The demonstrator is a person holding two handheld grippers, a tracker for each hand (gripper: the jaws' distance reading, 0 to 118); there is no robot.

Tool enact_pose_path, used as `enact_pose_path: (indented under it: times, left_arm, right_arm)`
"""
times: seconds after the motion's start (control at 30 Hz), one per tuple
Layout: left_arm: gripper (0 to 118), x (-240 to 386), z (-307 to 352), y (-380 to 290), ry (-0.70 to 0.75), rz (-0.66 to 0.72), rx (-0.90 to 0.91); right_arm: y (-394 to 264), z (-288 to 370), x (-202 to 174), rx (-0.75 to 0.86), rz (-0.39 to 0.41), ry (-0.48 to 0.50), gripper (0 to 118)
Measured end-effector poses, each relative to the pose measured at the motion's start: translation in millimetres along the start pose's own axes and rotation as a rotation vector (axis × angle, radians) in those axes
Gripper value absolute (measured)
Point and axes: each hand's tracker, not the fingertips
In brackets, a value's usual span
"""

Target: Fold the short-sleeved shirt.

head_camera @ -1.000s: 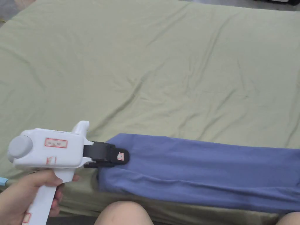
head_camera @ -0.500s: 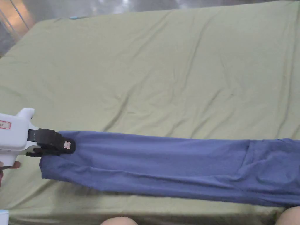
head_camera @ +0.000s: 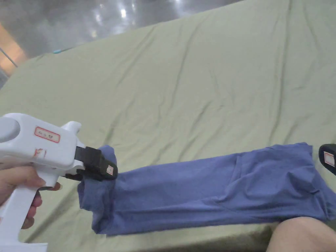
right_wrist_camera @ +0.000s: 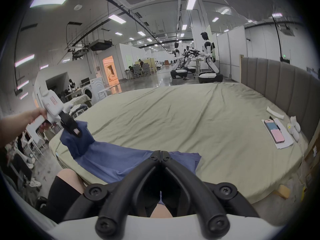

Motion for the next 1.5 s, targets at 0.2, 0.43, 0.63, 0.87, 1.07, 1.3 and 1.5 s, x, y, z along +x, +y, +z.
enact_pose_path:
  times: [0.2,0.43,0.63,0.87,1.07,1.3,1.5]
  left_arm:
    - [2,53,-81,7,-0.036,0.014,-0.152]
    - [99,98,-105,10,-0.09,-0.061,-0.073]
    - [36,106,-54,-11,-0.196,-0.069,0.084]
    - [0,75,-107,-32,0.133,-0.104,0.008]
    - [0,104,-159,-26,0.267,-0.236,0.026]
    - [0,151,-141,-37,-0.051,-0.331,-0.016]
    - [0,113,-96,-56,-0.242,-0.27,0.031]
  right_arm:
    - [1,21,38,0.039,-0.049,-0.052,0]
    - [-8,34,60,0.025,-0.071,-0.082,0]
    - [-11,29,54,0.0,-0.053,-0.054,0]
    - [-13,20,38,-0.011,-0.043,-0.015,0]
    - [-9,29,31,-0.031,-0.029,-0.035,0]
    - [-2,27,17,-0.039,-0.005,-0.057,0]
    - [9,25,-4,-0.034,0.037,-0.045,0]
